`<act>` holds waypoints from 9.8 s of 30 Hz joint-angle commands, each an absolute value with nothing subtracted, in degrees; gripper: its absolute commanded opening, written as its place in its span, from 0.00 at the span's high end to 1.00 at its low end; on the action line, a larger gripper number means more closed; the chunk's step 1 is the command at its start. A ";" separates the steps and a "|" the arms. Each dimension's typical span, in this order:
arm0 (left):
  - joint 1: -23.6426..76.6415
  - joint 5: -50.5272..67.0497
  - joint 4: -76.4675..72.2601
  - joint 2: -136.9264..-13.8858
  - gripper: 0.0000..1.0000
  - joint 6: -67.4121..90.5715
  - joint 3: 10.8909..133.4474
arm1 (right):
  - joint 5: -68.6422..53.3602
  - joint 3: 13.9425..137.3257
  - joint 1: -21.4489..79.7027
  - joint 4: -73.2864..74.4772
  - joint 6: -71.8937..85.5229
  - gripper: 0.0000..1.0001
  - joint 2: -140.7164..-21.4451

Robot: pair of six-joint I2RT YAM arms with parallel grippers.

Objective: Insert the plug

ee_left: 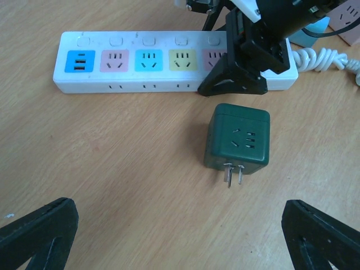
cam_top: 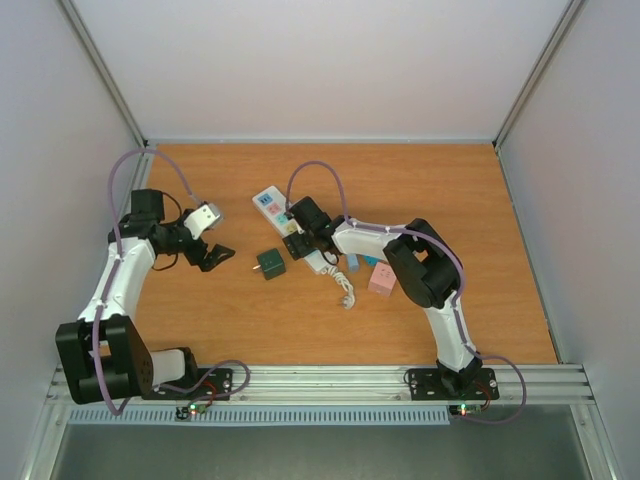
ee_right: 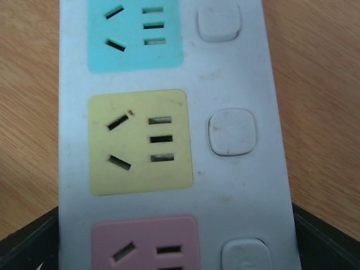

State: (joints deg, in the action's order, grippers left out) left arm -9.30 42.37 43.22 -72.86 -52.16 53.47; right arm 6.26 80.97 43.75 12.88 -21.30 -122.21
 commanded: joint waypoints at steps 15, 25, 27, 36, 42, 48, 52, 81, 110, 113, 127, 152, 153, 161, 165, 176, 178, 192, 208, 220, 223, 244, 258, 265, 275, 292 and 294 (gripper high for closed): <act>-9.58 43.21 47.84 -70.12 0.00 -57.74 54.71 | 6.07 76.84 44.49 11.30 -24.67 0.75 -110.21; -9.57 44.89 55.84 -66.61 0.00 -67.36 56.81 | -5.81 60.71 47.28 11.35 -30.03 0.92 -88.83; -9.58 45.16 57.99 -65.86 0.00 -69.73 57.47 | -7.27 58.55 49.04 12.71 -32.30 0.92 -86.60; -9.58 45.32 68.65 -65.03 0.00 -81.41 59.39 | -8.29 52.57 59.03 17.93 -35.81 0.92 -82.34; -8.77 45.42 72.47 -62.13 0.00 -90.78 53.41 | -9.36 53.03 61.20 19.95 -36.18 0.90 -88.47; -5.46 41.41 70.28 -63.37 0.00 -92.45 48.09 | -9.17 53.66 61.17 19.86 -37.45 0.80 -96.40; -4.68 39.70 70.03 -65.46 0.02 -93.81 46.26 | -7.31 54.53 61.18 19.51 -38.09 0.74 -100.60; 9.84 28.61 43.79 -80.24 0.08 -83.35 40.34 | 6.68 36.50 59.67 21.79 42.17 0.11 -62.01; 9.93 26.02 51.14 -75.16 0.32 -78.56 36.09 | 30.53 38.20 62.60 42.16 60.03 0.73 -79.25; 9.74 26.33 51.88 -74.27 0.27 -77.87 37.37 | 33.39 39.19 61.70 39.84 57.34 0.71 -79.26; 12.19 30.02 35.41 -77.61 0.00 -48.89 51.33 | 27.90 50.40 62.42 31.25 37.53 0.02 -69.91; 21.05 16.49 27.81 -96.60 0.37 -43.30 55.69 | 7.56 52.22 49.20 9.15 29.64 0.02 -77.99; 21.09 16.90 27.48 -96.73 0.40 -43.12 55.84 | 7.21 52.09 48.98 8.77 29.50 0.02 -78.46; 21.09 26.16 34.27 -94.13 0.95 -43.24 62.13 | -2.19 48.24 44.87 3.17 27.37 0.01 -77.99; 21.09 38.16 41.61 -87.29 0.99 -45.97 65.10 | -8.24 44.82 43.73 -1.15 25.80 0.01 -74.97; 21.09 55.77 47.70 -70.53 0.99 -64.74 56.22 | -23.73 36.35 43.68 -12.70 27.19 0.01 -62.93; 21.09 57.06 45.49 -68.30 0.99 -65.24 53.91 | -25.23 35.58 43.68 -13.98 27.53 0.02 -61.97; 22.71 44.38 7.58 -56.19 0.99 -47.34 38.06 | -26.60 35.62 44.49 -15.72 29.78 0.01 -65.82; 39.45 -2.51 -40.12 -55.50 0.99 -68.27 19.32 | -20.93 44.04 44.30 -14.31 44.32 0.02 -74.27; 45.67 -15.22 -78.58 -69.63 0.99 -85.04 11.46 | -18.35 45.11 44.28 -18.00 48.71 0.04 -76.90; 47.22 -16.78 -86.23 -74.82 0.99 -89.05 10.38 | -19.31 46.76 44.30 -18.57 48.52 0.06 -79.18; 49.84 -24.68 -87.86 -70.42 0.99 -86.27 15.75 | -20.10 45.21 42.65 -21.88 48.58 0.15 -80.19; 51.98 -25.68 -81.22 -70.63 0.99 -83.93 16.35 | -27.22 47.78 43.03 -28.29 50.20 0.21 -83.88; 52.20 -26.29 -83.25 -74.82 0.95 -86.27 16.10 | -30.03 49.31 43.42 -27.86 48.62 0.33 -85.83; 52.40 -25.97 -54.45 -64.79 0.01 -76.04 19.29 | -29.10 51.17 42.67 -23.48 45.19 0.65 -86.57; 40.16 20.15 20.94 -46.57 0.00 -41.40 41.24 | -17.00 51.02 43.90 -6.45 29.60 0.70 -77.43; 39.64 20.23 22.23 -48.88 0.00 -42.20 41.56 | -15.89 51.57 45.69 -5.10 28.24 0.70 -77.14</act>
